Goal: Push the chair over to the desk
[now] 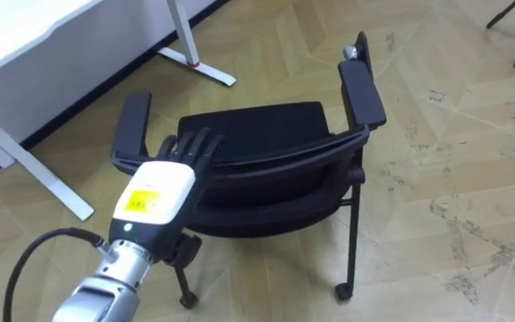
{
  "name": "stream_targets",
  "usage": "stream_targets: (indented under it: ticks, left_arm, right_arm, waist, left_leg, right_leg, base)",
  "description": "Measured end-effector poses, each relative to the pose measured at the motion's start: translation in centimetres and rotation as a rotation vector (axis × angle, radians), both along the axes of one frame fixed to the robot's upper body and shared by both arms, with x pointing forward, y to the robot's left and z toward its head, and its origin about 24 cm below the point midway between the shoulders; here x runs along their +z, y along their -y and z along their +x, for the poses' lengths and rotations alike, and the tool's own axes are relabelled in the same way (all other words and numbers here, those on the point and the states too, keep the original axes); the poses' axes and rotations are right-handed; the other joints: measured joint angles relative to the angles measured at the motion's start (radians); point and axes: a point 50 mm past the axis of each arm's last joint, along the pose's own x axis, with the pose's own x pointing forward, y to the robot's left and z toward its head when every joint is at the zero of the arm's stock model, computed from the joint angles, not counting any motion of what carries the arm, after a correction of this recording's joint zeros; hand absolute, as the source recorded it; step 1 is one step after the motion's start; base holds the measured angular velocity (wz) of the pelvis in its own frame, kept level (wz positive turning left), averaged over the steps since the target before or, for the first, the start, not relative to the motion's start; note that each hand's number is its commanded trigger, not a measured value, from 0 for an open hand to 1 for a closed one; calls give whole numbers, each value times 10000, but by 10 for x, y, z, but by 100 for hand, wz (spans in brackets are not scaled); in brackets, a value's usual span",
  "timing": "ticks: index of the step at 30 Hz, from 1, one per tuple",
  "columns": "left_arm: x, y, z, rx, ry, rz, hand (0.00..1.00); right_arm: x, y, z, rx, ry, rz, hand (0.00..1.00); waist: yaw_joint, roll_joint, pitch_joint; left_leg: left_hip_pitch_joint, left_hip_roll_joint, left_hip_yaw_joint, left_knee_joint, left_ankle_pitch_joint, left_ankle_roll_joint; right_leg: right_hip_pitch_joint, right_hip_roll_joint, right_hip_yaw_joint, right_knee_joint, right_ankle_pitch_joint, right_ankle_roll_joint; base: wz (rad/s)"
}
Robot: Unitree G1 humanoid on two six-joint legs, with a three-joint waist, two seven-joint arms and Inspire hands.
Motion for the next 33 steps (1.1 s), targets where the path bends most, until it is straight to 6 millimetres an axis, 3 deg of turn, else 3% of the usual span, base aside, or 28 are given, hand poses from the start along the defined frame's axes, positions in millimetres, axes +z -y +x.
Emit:
stream_targets:
  ticks: [7, 13, 25, 33]
  left_arm:
    - [-2, 0, -1, -104, -123, 109, 0]
    - [-23, -9, -4, 192, -1037, 443, 0]
    - [-27, -22, -2, 696, -1146, 655, 0]
    - [-22, -39, 2, 1443, -837, 818, 0]
  right_arm:
    - [0, 0, -1, -33, -23, -11, 0]
    - [0, 0, -4, -86, -70, 12, 0]
    - [0, 5, -17, -657, -199, -78, 0]
    - [2, 7, -13, -768, 71, -134, 0]
  waist:
    - [-25, -22, 5]
    - [-14, -62, 0]
    - [13, -52, -32]
    - [-10, -56, -29]
  left_leg:
    - [19, -1, 14, -5, 0, 0]
    - [31, 4, 137, -12, 0, 0]
    - [243, 44, 365, -22, -1, 0]
    - [329, 48, 489, -35, -2, 1]
  right_leg:
    - [-11, 2, 40, 0, -1, 1]
    - [-58, 3, 167, 16, 0, 0]
    - [57, 34, 407, 21, 0, -1]
    - [57, 48, 683, 29, 1, -2]
  base:
    - [0]
    - [-6]
    - [-4]
    - [-7]
